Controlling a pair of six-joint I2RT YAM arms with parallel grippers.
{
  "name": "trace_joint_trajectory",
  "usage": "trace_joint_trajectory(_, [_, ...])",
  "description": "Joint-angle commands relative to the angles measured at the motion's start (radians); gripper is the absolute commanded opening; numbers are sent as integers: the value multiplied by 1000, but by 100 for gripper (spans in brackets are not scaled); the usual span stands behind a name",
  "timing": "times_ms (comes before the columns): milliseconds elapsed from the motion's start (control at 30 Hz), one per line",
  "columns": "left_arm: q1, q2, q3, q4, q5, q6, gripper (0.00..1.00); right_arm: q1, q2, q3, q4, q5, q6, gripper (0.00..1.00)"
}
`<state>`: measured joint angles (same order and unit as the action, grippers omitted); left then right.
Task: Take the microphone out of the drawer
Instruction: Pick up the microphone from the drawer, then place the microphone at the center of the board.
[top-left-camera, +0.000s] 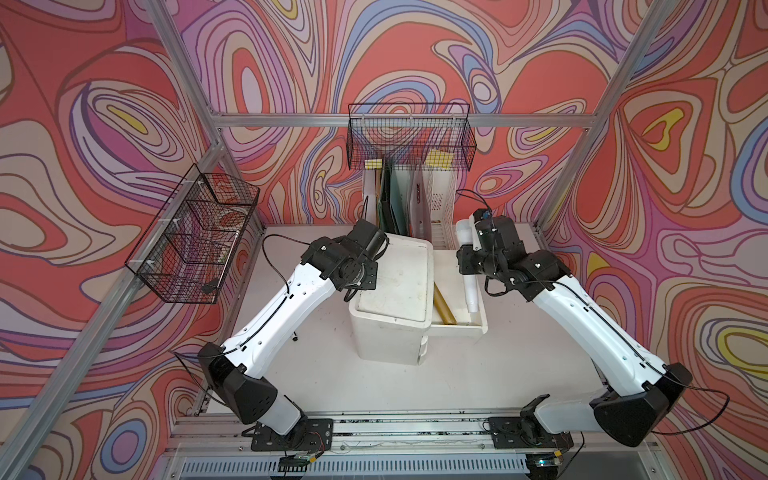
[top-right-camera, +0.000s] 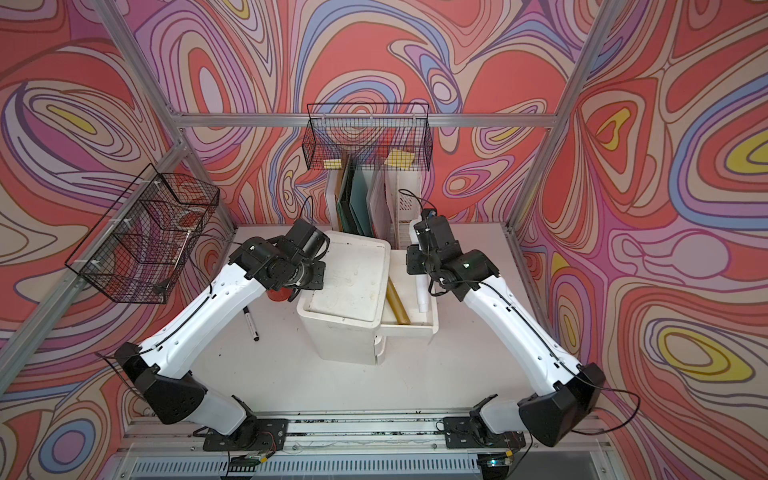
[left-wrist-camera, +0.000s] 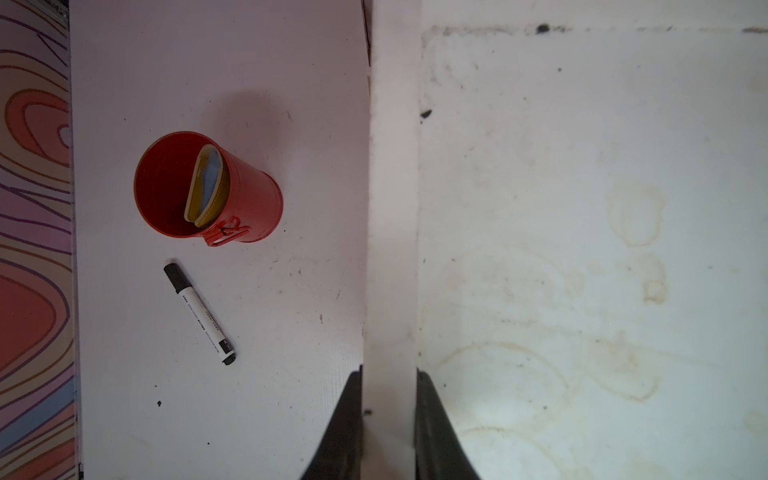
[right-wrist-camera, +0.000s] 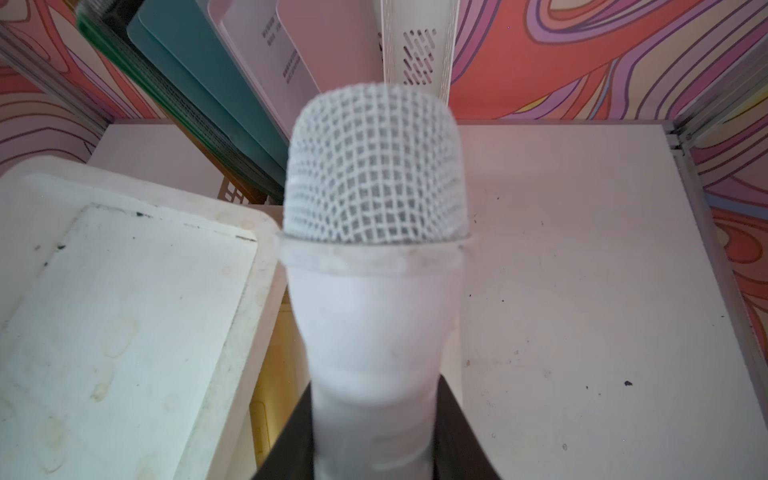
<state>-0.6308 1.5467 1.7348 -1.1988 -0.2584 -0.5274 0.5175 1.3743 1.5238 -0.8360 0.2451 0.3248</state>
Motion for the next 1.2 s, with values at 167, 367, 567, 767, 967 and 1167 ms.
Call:
trace_joint_trajectory(167, [19, 0, -34, -100, -128, 9, 0, -11, -53, 33, 15, 209, -86, 19])
trace_joint_trajectory(367, [19, -6, -35, -100, -130, 9, 0, -80, -92, -47, 5, 204, -83, 19])
trace_joint_trajectory(567, [19, -10, -44, -99, -129, 10, 0, -159, -167, -186, 30, 170, -33, 18])
trace_joint_trajectory(767, [19, -10, -45, -97, -131, 12, 0, -227, -204, -354, 72, 85, 26, 18])
trace_joint_trajectory(967, [19, -11, -47, -97, -131, 11, 0, -299, -180, -523, 194, -32, 83, 17])
trace_joint_trajectory(1167, [19, -12, -46, -99, -133, 11, 0, -337, -104, -580, 289, -86, 91, 16])
